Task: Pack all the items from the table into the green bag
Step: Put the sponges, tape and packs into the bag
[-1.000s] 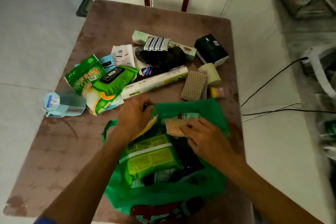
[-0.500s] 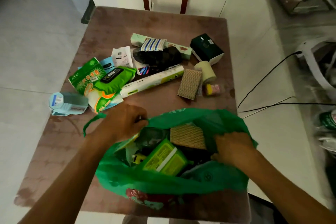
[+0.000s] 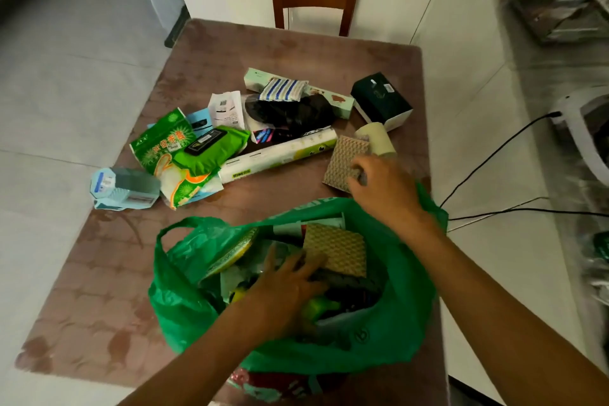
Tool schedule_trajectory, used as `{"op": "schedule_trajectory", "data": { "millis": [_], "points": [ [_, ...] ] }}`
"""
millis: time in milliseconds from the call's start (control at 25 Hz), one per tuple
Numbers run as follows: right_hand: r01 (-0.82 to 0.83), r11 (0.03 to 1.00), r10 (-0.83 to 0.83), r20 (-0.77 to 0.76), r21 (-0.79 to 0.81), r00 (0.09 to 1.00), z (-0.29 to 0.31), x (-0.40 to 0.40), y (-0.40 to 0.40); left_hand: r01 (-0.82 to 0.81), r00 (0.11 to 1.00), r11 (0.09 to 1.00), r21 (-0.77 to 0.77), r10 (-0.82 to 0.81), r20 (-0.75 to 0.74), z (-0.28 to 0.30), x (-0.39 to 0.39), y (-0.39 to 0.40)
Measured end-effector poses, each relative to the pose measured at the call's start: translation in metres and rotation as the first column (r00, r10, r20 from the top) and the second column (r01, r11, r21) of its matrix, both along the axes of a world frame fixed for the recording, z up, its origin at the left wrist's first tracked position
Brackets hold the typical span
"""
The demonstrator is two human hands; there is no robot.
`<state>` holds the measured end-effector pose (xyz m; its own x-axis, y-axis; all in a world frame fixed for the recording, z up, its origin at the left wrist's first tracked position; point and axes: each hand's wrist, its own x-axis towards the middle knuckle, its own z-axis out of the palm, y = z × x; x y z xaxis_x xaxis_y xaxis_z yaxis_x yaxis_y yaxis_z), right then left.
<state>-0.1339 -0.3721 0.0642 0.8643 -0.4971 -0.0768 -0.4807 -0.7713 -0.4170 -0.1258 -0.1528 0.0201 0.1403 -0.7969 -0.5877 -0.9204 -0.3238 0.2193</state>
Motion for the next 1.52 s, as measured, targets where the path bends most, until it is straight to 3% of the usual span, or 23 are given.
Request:
{"op": "schedule_trajectory", "data": {
  "millis": [80, 120, 200, 240, 320, 440, 520, 600, 680, 760, 840, 920, 1040, 1120, 1200, 1240, 1400, 1440, 1520],
  "points": [
    [0.155, 0.976, -0.147, -0.061, 0.154, 0.987, -0.039, 0.032, -0.015, 0.015, 0.997, 0.998, -0.067, -0.01, 0.077, -0.008, 0.015, 0.008],
    [0.303, 0.914, -0.29, -0.088, 0.27, 0.953, -0.058, 0.045, -0.023, 0.022, 0.993, 0.996, -0.083, -0.011, 0.121, -0.014, 0.027, 0.013],
    [0.578, 0.651, -0.576, -0.175, 0.493, 0.798, -0.087, 0.059, -0.037, -0.032, 0.991, 0.994, -0.107, 0.045, 0.125, -0.019, 0.048, 0.024],
    [0.647, 0.558, -0.629, -0.244, 0.52, 0.738, -0.101, 0.062, -0.041, -0.057, 0.994, 0.993, -0.103, 0.066, 0.087, -0.02, 0.053, 0.029],
    [0.685, 0.555, -0.619, -0.316, 0.472, 0.719, -0.125, 0.068, -0.044, -0.054, 0.997, 0.971, -0.234, 0.065, 0.043, -0.018, 0.053, 0.041],
    [0.641, 0.553, -0.624, -0.244, 0.533, 0.742, -0.14, 0.076, -0.038, -0.136, 0.99, 0.892, -0.431, 0.141, -0.02, -0.011, 0.044, 0.054],
    [0.53, 0.575, -0.621, -0.089, 0.623, 0.778, -0.109, 0.075, -0.03, -0.245, 0.968, 0.8, -0.548, 0.234, -0.092, -0.001, 0.047, 0.054],
    [0.296, 0.576, -0.559, 0.102, 0.762, 0.823, -0.058, 0.055, -0.018, -0.393, 0.903, 0.641, -0.66, 0.406, -0.143, 0.016, 0.055, 0.053],
    [0.052, 0.608, -0.36, 0.217, 0.792, 0.907, -0.003, 0.018, -0.002, -0.574, 0.778, 0.406, -0.711, 0.541, -0.32, 0.031, 0.062, 0.047],
    [-0.092, 0.606, -0.031, 0.139, 0.79, 0.99, 0.021, -0.019, 0.015, -0.788, 0.599, 0.265, -0.556, 0.54, -0.592, 0.04, 0.062, 0.037],
    [-0.063, 0.625, 0.147, -0.039, 0.778, 0.988, 0.024, -0.04, 0.03, -0.893, 0.448, 0.273, -0.357, 0.485, -0.751, 0.039, 0.058, 0.023],
    [0.006, 0.604, 0.118, -0.097, 0.797, 0.988, 0.015, -0.047, 0.037, -0.927, 0.368, 0.253, -0.278, 0.464, -0.806, 0.032, 0.048, 0.016],
    [0.135, 0.532, -0.023, -0.145, 0.836, 0.989, 0.0, -0.051, 0.044, -0.926, 0.378, 0.187, -0.329, 0.484, -0.789, 0.021, 0.041, 0.026],
    [0.129, 0.619, -0.033, -0.139, 0.775, 0.99, -0.007, -0.055, 0.046, -0.925, 0.375, 0.146, -0.35, 0.49, -0.787, 0.018, 0.039, 0.038],
    [0.116, 0.718, -0.094, -0.07, 0.687, 0.993, -0.009, -0.056, 0.041, -0.913, 0.408, 0.194, -0.359, 0.46, -0.788, 0.015, 0.04, 0.048],
    [0.116, 0.754, -0.125, -0.031, 0.647, 0.992, -0.009, -0.055, 0.038, -0.883, 0.469, 0.256, -0.393, 0.451, -0.76, 0.012, 0.039, 0.054],
    [0.02, 0.839, -0.079, 0.084, 0.544, 0.993, -0.004, -0.046, 0.019, -0.598, 0.801, 0.555, -0.578, 0.441, -0.404, -0.004, 0.039, 0.068],
    [-0.007, 0.852, -0.029, 0.061, 0.523, 0.998, -0.002, -0.044, 0.013, -0.558, 0.827, 0.594, -0.579, 0.454, -0.331, -0.006, 0.038, 0.067],
    [-0.132, 0.871, 0.25, -0.196, 0.473, 0.948, 0.002, -0.042, 0.007, -0.562, 0.815, 0.575, -0.594, 0.508, -0.279, -0.002, 0.037, 0.06]
  ]
}}
